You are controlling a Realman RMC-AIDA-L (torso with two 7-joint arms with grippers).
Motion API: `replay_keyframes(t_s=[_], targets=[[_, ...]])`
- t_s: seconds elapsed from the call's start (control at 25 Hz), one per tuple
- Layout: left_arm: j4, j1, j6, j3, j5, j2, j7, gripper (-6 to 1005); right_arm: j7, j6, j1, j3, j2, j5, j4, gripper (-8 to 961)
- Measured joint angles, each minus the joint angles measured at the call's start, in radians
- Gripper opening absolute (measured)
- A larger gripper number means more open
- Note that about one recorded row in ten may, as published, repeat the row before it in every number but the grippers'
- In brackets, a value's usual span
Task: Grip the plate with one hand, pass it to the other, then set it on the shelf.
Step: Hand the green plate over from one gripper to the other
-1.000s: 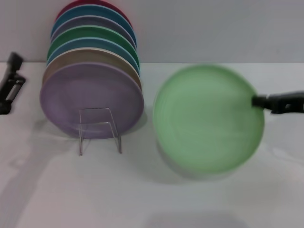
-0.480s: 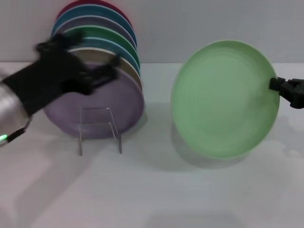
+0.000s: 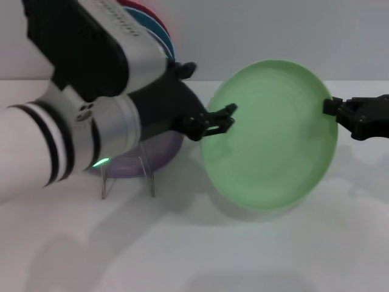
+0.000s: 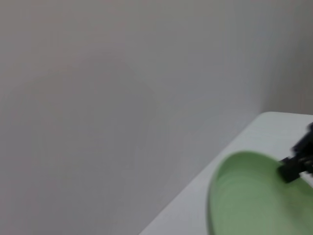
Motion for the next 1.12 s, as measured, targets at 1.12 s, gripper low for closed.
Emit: replay_keyframes(t_s=[1.12], targets=[[0.133, -0.091, -0.042, -0.096, -0.125, -0.02, 0.118, 829, -0.027, 0.066, 0.034, -0.022, -0.002, 0.0, 0.0, 36]])
